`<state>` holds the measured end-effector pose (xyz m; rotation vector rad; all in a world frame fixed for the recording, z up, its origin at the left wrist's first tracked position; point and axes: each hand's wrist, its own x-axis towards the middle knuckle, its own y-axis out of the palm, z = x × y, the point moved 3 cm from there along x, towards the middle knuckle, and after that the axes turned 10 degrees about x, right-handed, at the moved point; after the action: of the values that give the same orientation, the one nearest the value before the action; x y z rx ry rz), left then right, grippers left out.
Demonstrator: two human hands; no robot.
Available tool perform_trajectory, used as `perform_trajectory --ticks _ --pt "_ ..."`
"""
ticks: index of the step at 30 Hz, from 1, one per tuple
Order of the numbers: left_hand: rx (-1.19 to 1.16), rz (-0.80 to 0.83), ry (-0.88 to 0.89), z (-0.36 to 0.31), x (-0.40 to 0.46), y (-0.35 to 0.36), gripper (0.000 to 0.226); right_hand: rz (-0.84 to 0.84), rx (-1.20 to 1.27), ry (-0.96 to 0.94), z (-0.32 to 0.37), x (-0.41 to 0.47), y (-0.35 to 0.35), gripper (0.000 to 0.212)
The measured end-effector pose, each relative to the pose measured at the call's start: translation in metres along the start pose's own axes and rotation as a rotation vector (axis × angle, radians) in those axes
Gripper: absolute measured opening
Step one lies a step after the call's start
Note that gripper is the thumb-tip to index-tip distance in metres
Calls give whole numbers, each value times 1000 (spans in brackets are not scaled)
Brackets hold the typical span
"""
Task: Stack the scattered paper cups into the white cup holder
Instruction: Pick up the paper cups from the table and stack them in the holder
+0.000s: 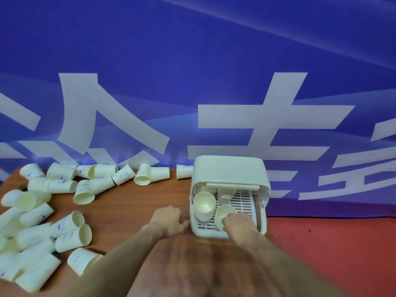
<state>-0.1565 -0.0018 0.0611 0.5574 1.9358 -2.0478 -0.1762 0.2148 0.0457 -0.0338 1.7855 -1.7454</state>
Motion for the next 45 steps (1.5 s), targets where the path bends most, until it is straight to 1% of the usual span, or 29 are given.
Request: perform_trajectory --ticks 4,7,10,13,15,18,21,28,33,39,45 --pt "-29 -10 -23 15 -4 -3 41 -67 20 -41 9 -4 -13 28" --pt "-34 -67 -39 25 -11 -15 42 -148 39 -94 22 -6 -34 27" --pt "-26 -121 -56 36 -22 -30 38 -229 16 -144 41 -5 -64 27" --pt "-43 -195 -81 55 -39 -41 31 -285 32 -215 65 0 -88 27" --pt "-54 -218 -98 72 -51 -42 34 -301 43 -263 82 4 -96 27" --pt "-53 -238 -152 103 -72 -33 45 -294 12 -336 111 11 -99 27" --pt "-65 -197 -238 136 -94 -12 50 -281 -26 -399 142 21 -97 30" --pt "-164 -127 -430 212 -158 41 49 -182 -78 -536 235 48 -90 37" --pt "-195 -99 -549 273 -184 60 51 -143 -98 -590 293 65 -87 36" --pt "-224 -113 -563 327 -184 77 49 -93 -92 -584 348 98 -84 35" --pt "-158 -76 -476 364 -156 102 44 26 -51 -556 392 123 -54 32"
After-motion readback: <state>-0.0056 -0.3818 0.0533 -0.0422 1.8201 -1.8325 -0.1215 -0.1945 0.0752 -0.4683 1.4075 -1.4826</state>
